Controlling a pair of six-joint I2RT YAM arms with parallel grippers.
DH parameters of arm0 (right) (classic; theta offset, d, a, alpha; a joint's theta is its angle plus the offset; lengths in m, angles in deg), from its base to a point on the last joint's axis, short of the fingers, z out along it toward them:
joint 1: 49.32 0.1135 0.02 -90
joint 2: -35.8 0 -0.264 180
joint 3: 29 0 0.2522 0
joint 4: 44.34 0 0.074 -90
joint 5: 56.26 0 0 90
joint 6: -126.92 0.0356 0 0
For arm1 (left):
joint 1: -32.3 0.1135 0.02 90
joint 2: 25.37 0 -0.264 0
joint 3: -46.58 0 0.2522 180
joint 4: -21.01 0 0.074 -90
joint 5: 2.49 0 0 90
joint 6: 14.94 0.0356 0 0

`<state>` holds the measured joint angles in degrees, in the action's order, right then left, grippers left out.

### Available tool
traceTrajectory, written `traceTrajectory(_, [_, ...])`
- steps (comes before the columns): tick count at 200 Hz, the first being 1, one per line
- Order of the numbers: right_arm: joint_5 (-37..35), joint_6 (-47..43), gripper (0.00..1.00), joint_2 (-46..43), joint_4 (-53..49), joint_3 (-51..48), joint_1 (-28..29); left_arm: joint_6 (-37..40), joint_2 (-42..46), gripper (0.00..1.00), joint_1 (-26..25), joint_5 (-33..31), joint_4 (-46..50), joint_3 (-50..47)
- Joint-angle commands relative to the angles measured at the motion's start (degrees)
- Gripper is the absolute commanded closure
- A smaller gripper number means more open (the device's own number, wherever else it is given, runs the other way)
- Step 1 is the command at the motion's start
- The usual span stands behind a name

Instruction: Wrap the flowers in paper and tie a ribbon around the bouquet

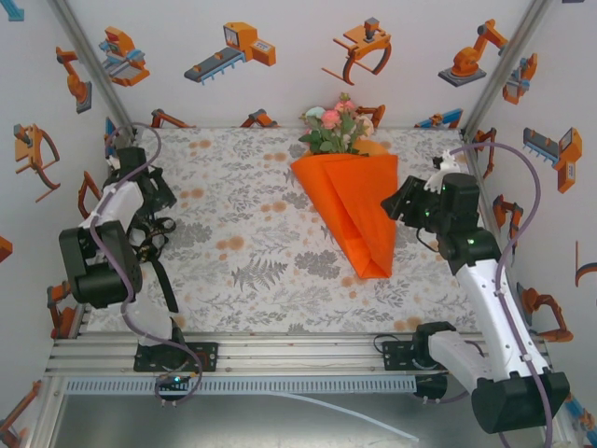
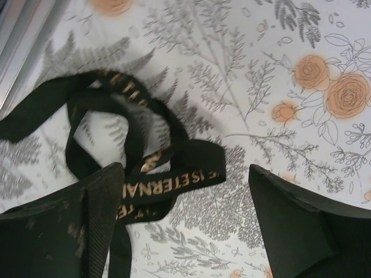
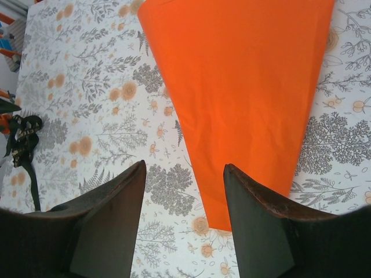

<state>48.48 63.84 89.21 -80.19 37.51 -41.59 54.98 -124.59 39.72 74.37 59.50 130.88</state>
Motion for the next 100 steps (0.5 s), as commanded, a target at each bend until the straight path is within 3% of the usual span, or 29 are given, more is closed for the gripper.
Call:
traceTrajectory(1, [1.1,-0.9,0.46,0.5,1.5,-1.1,-0.2,6.8,-5.4,0.23,-0.2,6.6,3.8,5.9])
traceTrajectory(67, [1.7,0.9,0.46,-0.9,1.2,-1.3,-0.2,14.9,-14.9,0.25,-0.3,3.0,18.5,14.1])
traceTrajectory(83, [2.0,1.8,0.46,-1.1,1.6,-1.5,-0.2,16.0,-15.7,0.32,-0.5,1.8,19.1,14.2])
traceTrajectory(100, [2.5,3.1,0.47,-0.9,2.2,-1.7,-0.2,16.2,-14.9,0.51,-1.0,3.3,18.5,13.6])
